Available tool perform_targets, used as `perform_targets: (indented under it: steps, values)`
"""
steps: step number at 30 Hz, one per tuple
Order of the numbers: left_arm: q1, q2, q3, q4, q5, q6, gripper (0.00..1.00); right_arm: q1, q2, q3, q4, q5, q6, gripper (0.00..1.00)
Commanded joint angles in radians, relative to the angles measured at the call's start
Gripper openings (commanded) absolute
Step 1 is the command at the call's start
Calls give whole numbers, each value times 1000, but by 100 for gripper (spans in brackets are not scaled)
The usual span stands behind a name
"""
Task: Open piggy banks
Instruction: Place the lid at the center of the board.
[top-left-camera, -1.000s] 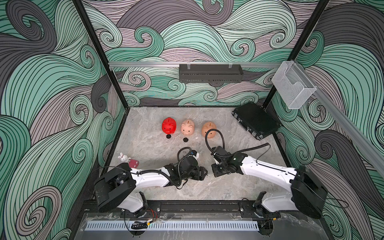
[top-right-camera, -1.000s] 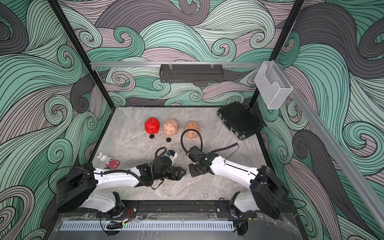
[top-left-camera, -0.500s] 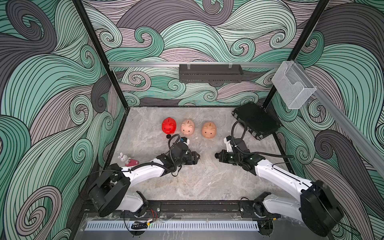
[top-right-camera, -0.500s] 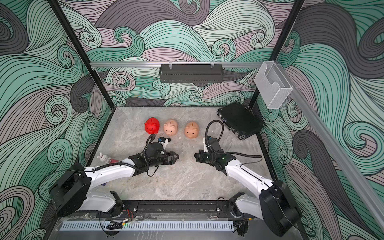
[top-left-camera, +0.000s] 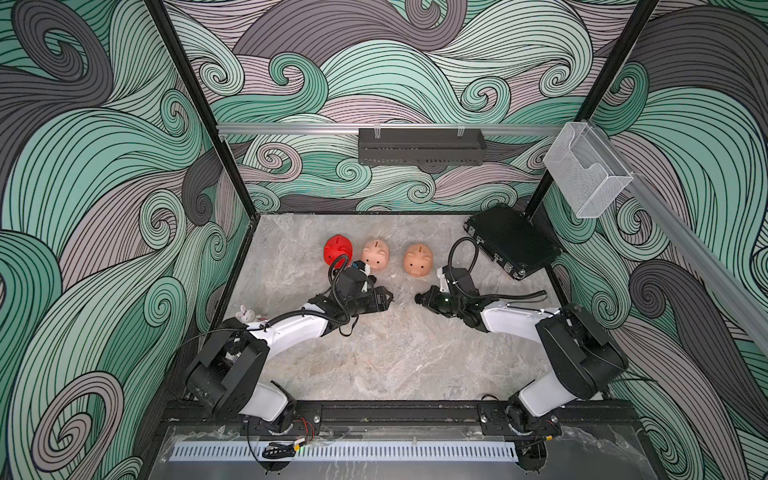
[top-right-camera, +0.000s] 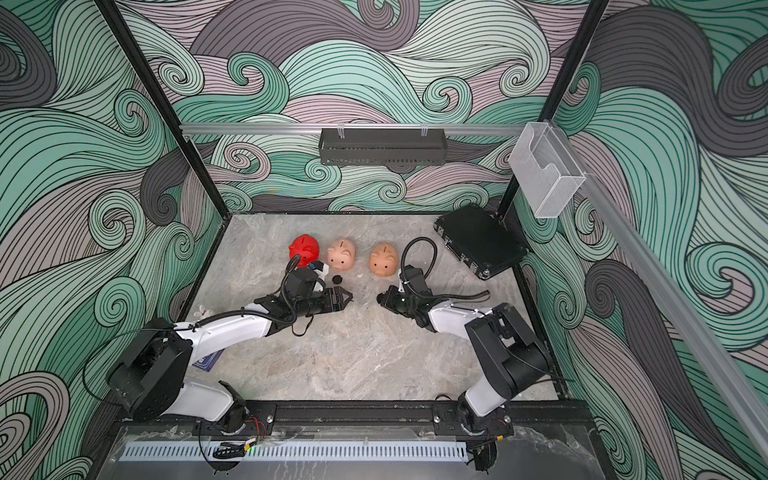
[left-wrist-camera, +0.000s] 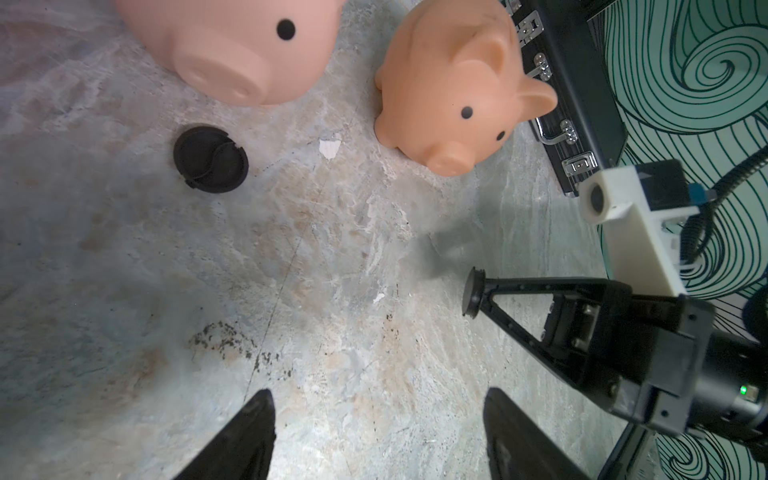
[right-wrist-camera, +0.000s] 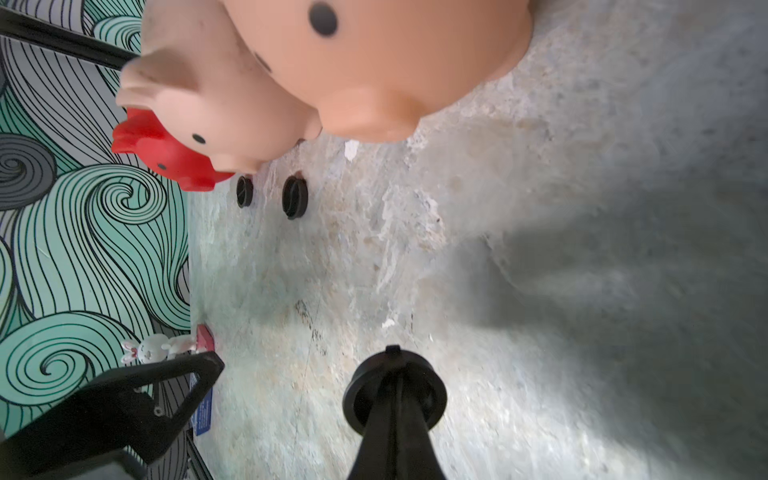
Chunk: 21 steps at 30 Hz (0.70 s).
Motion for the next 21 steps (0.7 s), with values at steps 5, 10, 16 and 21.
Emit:
perform_targets:
  steps: [5,10,16,21]
  values:
    - [13,13,44,-6,35,21,78,-42,53,85,45,44,-1,0]
    - [17,13,40,-8,36,22,77,-68,96,136,22,35,-17,0]
    - [20,4,40,-14,34,25,77,-96,134,179,-2,39,-33,0]
    - [21,2,40,-20,35,27,78,-116,161,210,-15,38,-45,0]
